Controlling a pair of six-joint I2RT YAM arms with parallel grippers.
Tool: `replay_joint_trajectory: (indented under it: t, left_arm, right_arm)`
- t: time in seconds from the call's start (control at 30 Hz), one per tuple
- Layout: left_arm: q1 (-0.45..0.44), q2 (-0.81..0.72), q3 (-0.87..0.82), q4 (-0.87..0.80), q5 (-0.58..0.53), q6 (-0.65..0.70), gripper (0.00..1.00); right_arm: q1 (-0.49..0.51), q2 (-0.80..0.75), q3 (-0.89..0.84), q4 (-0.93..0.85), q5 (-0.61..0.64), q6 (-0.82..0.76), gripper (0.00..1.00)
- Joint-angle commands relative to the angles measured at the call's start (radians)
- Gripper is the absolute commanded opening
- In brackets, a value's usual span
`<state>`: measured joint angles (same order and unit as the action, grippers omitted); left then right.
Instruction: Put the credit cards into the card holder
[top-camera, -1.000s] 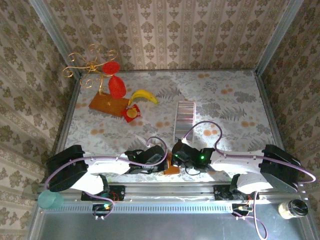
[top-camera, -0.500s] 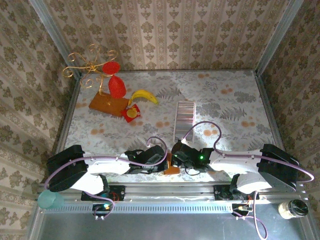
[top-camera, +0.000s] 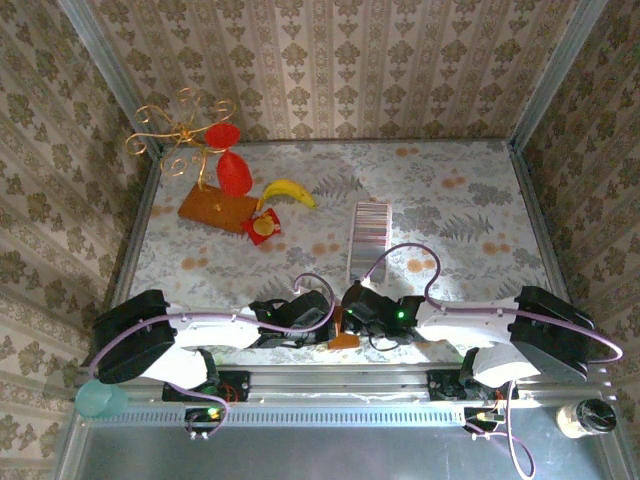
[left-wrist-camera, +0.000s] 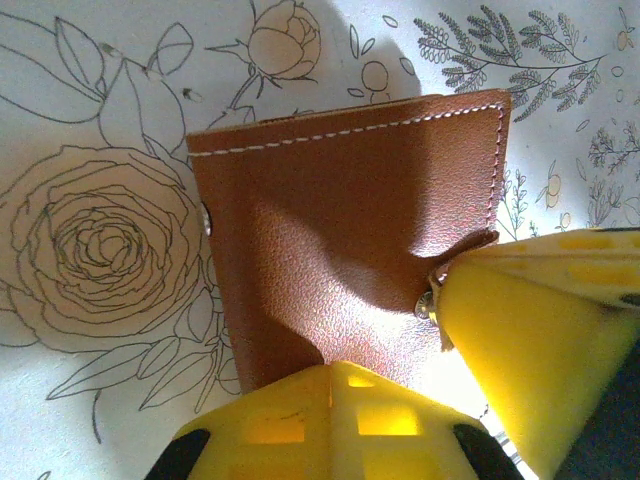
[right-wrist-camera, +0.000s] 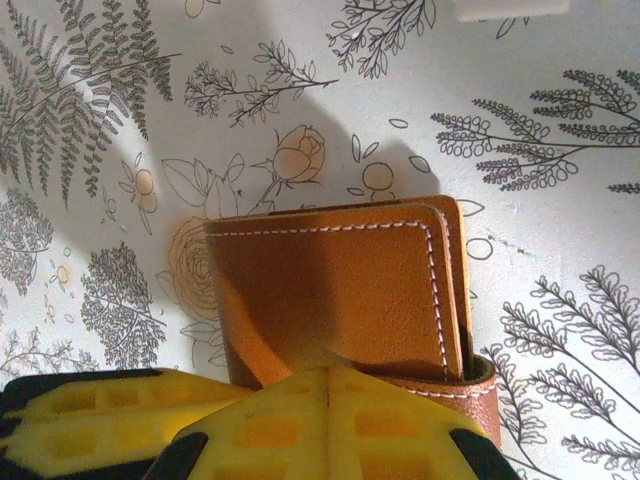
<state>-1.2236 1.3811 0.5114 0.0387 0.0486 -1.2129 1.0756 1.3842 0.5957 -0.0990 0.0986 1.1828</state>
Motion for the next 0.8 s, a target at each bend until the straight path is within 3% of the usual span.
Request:
replay_joint_trajectory:
  t: [0.0, 0.27, 0.63, 0.77]
  left_arm:
    - [-0.019, 0.038, -0.027, -0.105, 0.021, -0.011, 0.0]
    - [-0.019, 0.036, -0.031, -0.102, 0.021, -0.017, 0.0]
    - [-0.01, 0.007, -0.065, -0.065, 0.015, -0.057, 0.0]
    - [0.008, -0.069, -0.076, -0.1, -0.014, -0.049, 0.0]
  right_arm:
    - [0.006, 0.041, 0.002, -0.093, 0.02, 0.001, 0.0]
    - [0.042, 0.066, -0.043, -0.101, 0.06, 0.036, 0.0]
    - [0.173, 0.054, -0.161, -0.099, 0.183, 0.089, 0.0]
    - [0.187, 0.043, -0.176, -0.071, 0.198, 0.083, 0.0]
